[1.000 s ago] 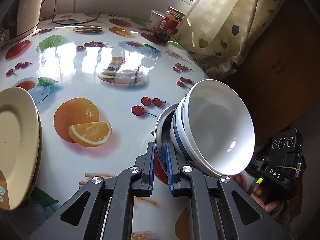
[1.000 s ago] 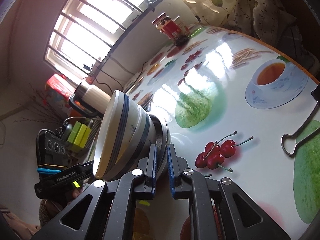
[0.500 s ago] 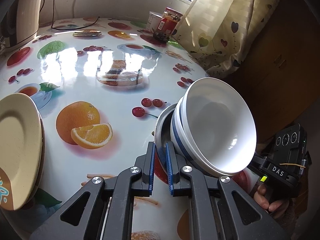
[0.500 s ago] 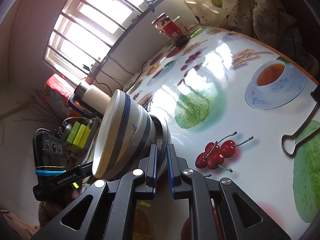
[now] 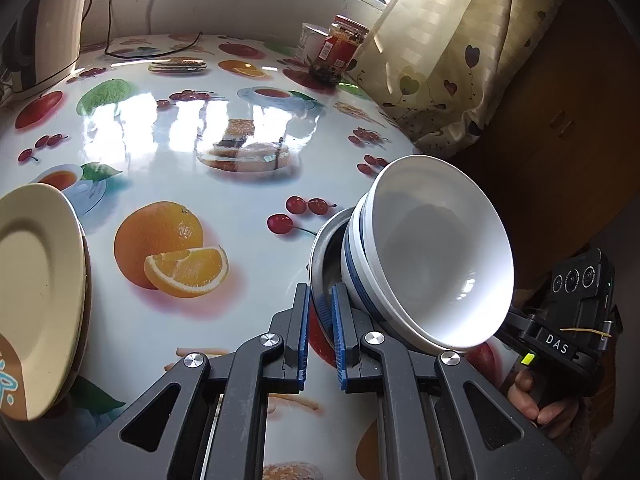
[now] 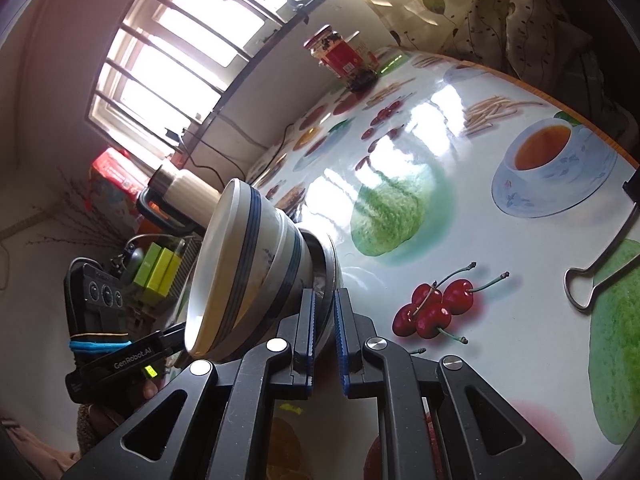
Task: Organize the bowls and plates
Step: 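Lift the steel bowl with both tools and carry it toward the beige plates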
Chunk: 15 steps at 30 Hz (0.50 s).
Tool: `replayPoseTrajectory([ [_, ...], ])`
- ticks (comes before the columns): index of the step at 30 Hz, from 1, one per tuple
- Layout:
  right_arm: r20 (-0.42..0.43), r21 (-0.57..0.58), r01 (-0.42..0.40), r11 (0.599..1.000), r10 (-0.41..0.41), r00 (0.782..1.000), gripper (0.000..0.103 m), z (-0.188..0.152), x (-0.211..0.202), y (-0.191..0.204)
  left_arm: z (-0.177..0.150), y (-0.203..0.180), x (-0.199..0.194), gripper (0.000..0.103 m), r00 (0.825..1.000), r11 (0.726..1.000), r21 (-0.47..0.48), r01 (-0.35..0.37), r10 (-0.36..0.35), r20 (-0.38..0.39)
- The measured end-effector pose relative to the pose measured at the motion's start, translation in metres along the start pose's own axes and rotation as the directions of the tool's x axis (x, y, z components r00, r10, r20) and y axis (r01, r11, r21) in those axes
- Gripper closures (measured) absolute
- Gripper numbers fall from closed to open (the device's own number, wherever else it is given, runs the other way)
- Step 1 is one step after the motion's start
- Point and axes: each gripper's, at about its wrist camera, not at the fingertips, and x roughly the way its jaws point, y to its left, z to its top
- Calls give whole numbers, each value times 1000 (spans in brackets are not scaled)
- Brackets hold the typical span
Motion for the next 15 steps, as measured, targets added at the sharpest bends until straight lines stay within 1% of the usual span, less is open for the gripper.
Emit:
replayPoseTrajectory([
  [3,-1,-20,17,1000,-17,1000,92,0,1,3,1,0,1,92,1000,1000,-1,1,-1,1],
  [7,1,-14,13,1000,-13,1000,92,0,1,4,1,0,2,92,1000,1000,3,-1,1,1],
  [10,1,-13,13,1000,-13,1000,92,0,1,4,1,3,1,92,1000,1000,-12,12,-12,5],
  [15,-2,-1,7,1000,-7,1000,92,1,1,5,1,1,0,92,1000,1000,-6,1,-1,6],
])
